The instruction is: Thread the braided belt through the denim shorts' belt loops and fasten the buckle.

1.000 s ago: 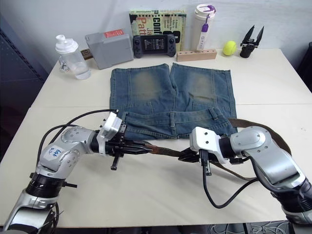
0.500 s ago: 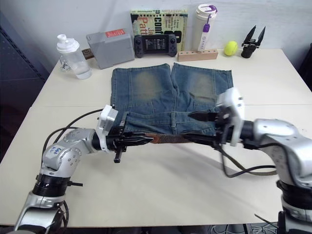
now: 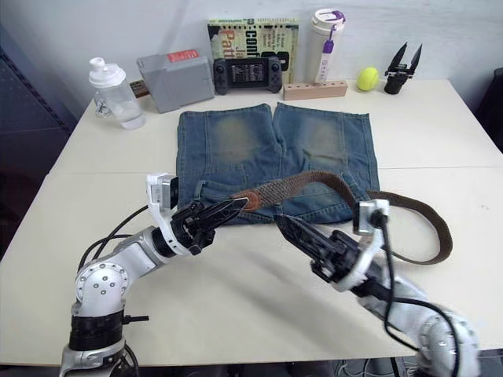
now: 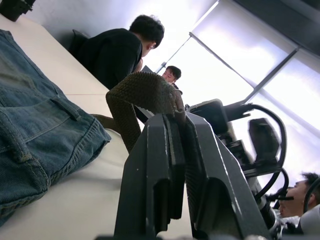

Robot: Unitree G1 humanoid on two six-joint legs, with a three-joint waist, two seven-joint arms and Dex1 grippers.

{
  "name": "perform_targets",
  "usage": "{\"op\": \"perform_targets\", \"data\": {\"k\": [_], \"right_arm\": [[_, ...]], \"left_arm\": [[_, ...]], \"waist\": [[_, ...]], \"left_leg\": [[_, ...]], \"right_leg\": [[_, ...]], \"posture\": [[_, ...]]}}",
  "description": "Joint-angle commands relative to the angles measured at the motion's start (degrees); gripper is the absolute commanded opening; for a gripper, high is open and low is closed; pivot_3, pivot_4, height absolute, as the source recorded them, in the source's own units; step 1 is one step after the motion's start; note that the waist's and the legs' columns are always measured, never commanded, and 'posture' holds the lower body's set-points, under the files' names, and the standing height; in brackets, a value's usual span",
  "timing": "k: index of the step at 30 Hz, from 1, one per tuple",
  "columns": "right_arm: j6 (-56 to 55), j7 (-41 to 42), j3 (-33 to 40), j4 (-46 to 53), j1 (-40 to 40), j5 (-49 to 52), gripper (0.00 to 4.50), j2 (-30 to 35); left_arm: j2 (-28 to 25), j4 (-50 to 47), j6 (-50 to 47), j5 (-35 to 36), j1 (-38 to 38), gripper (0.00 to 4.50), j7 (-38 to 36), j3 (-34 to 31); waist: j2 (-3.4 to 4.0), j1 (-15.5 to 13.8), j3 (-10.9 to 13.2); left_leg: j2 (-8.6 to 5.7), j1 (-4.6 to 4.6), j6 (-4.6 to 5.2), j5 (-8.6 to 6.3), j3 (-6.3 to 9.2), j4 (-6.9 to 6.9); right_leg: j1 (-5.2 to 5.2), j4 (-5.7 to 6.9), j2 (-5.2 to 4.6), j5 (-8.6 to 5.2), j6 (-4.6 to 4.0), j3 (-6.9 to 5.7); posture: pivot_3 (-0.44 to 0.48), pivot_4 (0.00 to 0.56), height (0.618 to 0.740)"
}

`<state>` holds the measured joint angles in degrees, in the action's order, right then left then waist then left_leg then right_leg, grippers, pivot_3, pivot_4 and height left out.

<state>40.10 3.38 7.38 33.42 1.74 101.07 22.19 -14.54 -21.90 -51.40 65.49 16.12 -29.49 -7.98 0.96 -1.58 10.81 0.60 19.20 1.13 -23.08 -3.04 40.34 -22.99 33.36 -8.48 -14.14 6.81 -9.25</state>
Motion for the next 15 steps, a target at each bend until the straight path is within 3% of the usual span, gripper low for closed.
{"op": "perform_targets", "data": {"k": [1, 15], "right_arm": [[-5.3, -2.8, -0.2, 0.6, -0.4, -1.8, 4.39, -4.5], [-11.1, -1.9, -0.4, -3.2, -3.8, -7.4, 4.39, -12.1]], "left_arm": [[-0.1, -2.8, 0.2, 2.7, -0.5, 0.0, 1.8, -0.4], [-0.9, -2.6, 0.6, 5.0, -0.3, 0.0, 3.7, 0.0]], "waist": [[0.0, 0.0, 0.0], [0.02, 0.2, 0.0]], "left_leg": [[-0.04, 0.01, 0.0, 0.0, -0.01, 0.0], [0.06, 0.14, 0.0, 0.0, -0.52, -0.07]], "right_leg": [[-0.01, 0.0, 0.0, 0.0, 0.0, 0.04], [-0.49, 0.15, 0.19, -0.02, -0.03, 0.35]], "posture": [[0.0, 0.15, 0.722], [0.0, 0.15, 0.722]]}}
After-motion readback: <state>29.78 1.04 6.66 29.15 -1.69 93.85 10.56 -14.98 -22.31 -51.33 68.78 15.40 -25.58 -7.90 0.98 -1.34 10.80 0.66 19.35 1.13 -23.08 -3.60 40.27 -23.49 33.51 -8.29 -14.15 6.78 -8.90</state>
